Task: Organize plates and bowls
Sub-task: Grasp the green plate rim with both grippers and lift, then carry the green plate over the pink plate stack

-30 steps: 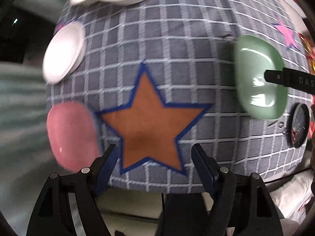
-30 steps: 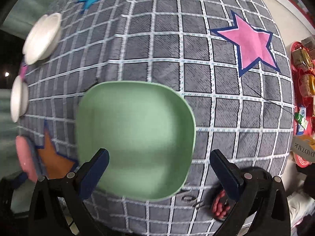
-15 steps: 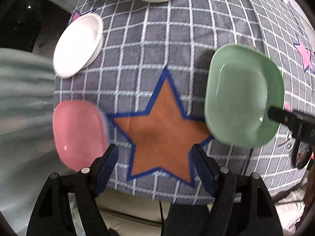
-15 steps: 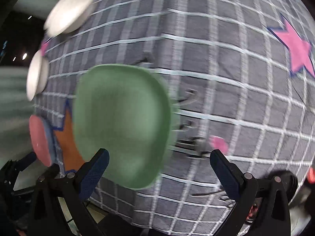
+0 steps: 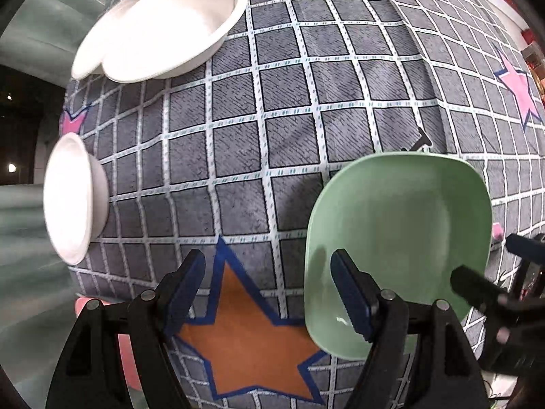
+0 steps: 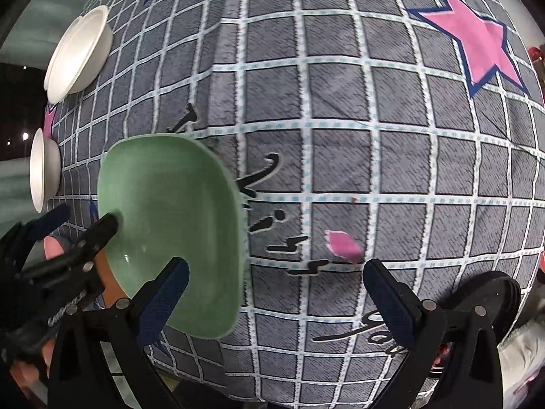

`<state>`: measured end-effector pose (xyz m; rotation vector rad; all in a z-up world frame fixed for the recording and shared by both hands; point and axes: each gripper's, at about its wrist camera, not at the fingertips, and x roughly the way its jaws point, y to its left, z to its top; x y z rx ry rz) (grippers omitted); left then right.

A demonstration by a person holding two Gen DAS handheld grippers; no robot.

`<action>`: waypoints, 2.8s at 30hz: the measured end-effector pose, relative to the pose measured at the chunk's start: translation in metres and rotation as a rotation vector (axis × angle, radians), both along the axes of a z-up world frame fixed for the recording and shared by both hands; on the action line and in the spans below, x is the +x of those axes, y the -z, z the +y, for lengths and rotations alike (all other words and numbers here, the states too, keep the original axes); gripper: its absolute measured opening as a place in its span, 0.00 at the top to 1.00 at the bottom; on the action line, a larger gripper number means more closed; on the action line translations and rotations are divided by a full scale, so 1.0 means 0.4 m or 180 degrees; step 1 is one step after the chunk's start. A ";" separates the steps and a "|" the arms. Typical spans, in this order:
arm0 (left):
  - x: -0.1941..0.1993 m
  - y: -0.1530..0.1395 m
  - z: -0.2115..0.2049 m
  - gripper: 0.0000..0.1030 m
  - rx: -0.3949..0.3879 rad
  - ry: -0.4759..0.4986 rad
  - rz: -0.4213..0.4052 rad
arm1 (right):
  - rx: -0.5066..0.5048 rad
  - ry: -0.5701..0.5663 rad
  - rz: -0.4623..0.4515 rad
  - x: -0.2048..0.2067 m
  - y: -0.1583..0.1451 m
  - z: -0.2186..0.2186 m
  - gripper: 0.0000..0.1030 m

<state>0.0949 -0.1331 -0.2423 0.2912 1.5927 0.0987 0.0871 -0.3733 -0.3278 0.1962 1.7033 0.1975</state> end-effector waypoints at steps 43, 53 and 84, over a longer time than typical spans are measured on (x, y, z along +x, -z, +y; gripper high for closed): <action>-0.193 -0.039 -0.084 0.52 -0.0741 0.1177 0.0320 | 0.0052 0.0421 0.0318 -0.252 0.056 0.307 0.72; -0.201 -0.159 -0.017 0.52 -0.0846 0.1181 0.0177 | -0.0006 0.0399 0.0180 -0.171 -0.017 0.300 0.72; -0.241 -0.251 0.219 0.52 -0.0909 0.0612 -0.0305 | -0.0097 -0.0243 -0.0149 -0.159 -0.360 0.489 0.71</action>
